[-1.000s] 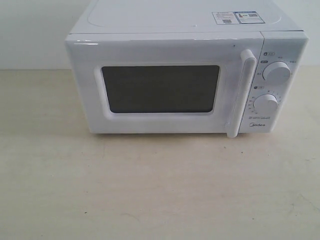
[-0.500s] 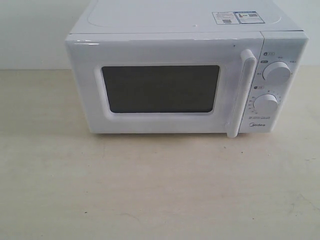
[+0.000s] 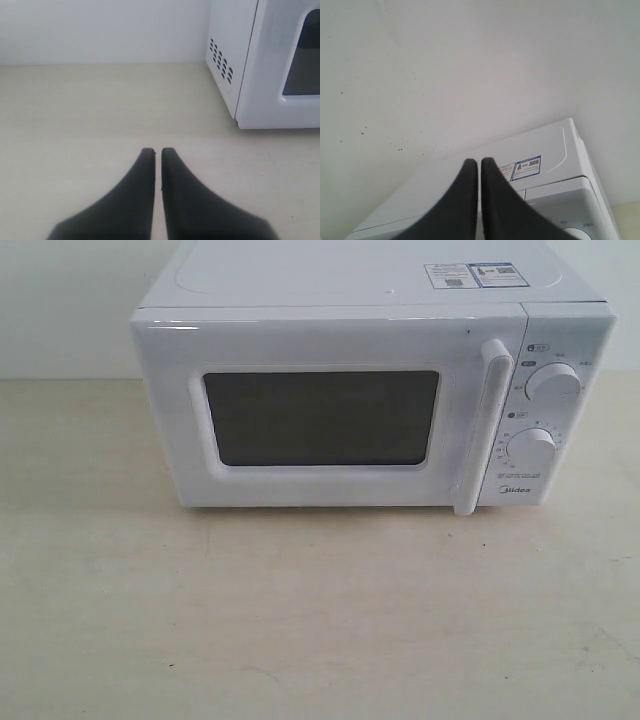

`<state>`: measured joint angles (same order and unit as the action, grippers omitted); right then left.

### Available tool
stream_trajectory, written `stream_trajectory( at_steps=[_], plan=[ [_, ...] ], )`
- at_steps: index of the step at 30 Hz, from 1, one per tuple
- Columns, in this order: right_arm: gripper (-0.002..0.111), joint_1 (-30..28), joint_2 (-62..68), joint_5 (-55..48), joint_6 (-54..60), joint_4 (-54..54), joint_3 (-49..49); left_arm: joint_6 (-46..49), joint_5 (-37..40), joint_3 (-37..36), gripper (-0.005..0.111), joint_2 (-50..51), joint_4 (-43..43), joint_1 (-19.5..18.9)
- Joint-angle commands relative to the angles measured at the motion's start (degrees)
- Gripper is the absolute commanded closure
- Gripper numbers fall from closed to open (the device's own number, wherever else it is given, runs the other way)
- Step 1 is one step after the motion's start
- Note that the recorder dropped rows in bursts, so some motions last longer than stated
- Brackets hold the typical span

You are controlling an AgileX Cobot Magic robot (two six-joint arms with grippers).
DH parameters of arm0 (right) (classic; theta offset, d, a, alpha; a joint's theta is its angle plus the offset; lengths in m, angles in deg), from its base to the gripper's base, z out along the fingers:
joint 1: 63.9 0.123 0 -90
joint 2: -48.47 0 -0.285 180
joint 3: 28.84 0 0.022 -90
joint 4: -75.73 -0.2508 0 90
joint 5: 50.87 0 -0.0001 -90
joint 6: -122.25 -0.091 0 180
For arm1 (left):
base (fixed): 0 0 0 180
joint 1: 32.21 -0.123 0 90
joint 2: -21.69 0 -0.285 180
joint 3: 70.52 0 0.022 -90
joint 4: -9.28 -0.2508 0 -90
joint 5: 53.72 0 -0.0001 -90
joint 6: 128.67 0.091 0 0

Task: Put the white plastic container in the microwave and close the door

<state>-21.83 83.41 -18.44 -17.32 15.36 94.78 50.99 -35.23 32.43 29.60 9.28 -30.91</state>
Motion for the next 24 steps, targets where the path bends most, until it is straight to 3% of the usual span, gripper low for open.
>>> stream_trajectory(
  at_steps=[1, 6, 10, 13, 18, 24],
  plan=[
    [0.108, -0.30, -0.15, 0.30, 0.56, 0.52, -0.34, -0.11, -0.26, -0.16, 0.102, -0.12, 0.73, -0.13],
    [0.108, -0.30, -0.15, 0.30, 0.56, 0.52, -0.34, -0.11, -0.26, -0.16, 0.102, -0.12, 0.73, -0.13],
    [0.108, -2.33, -2.11, 1.05, 11.64, 0.51, -0.34, -0.11, -0.26, -0.16, 0.102, -0.12, 0.73, -0.13],
    [0.108, -5.71, -4.52, -2.63, 6.35, 0.07, -0.34, -0.11, -0.26, -0.16, 0.102, -0.12, 0.73, -0.13],
    [0.108, -15.23, -9.98, -4.99, 7.00, -0.75, -0.34, -0.11, -0.26, -0.16, 0.102, -0.12, 0.73, -0.13],
    [0.108, -27.77, -14.78, -18.02, 13.66, -1.29, -0.34, -0.11, -0.26, -0.16, 0.102, -0.12, 0.73, -0.13]
  ],
)
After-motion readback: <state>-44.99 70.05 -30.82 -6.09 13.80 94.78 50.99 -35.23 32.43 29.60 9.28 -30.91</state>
